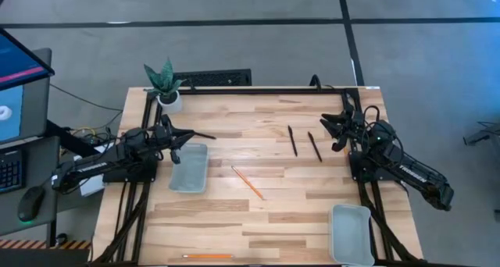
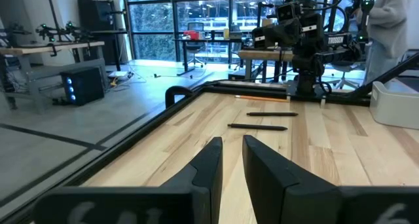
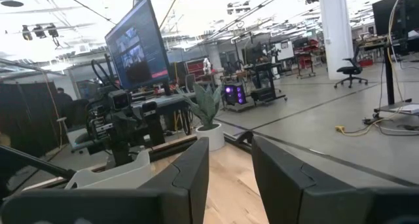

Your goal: Sort pens & pencils

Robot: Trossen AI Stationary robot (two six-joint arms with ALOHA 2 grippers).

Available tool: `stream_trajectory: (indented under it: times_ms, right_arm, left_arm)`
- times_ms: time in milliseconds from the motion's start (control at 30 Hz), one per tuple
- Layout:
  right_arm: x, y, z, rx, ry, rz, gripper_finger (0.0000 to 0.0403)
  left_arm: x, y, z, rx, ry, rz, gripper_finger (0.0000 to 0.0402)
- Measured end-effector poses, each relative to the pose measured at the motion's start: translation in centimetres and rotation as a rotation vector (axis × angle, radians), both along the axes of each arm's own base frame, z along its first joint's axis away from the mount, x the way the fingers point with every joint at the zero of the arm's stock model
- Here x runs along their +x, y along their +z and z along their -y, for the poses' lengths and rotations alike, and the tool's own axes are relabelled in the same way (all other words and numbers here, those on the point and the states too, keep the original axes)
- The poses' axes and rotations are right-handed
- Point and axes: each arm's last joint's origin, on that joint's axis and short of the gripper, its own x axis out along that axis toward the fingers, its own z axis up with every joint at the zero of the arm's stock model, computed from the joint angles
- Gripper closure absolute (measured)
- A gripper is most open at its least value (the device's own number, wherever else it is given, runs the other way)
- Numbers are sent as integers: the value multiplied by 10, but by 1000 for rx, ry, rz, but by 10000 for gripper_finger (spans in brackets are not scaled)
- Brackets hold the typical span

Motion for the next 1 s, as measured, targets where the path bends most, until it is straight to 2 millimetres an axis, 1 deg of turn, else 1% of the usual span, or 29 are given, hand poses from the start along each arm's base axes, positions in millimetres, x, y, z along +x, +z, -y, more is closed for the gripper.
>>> stream_trajectory:
  times_ms: [833, 1000]
  right_arm:
    - [0, 0, 0, 0, 0, 0, 264]
    - [0, 0, 0, 0, 0, 0, 264]
  left_arm:
    - [0, 0, 0, 0, 0, 0, 349]
    - [0, 0, -1, 1, 27, 4, 349]
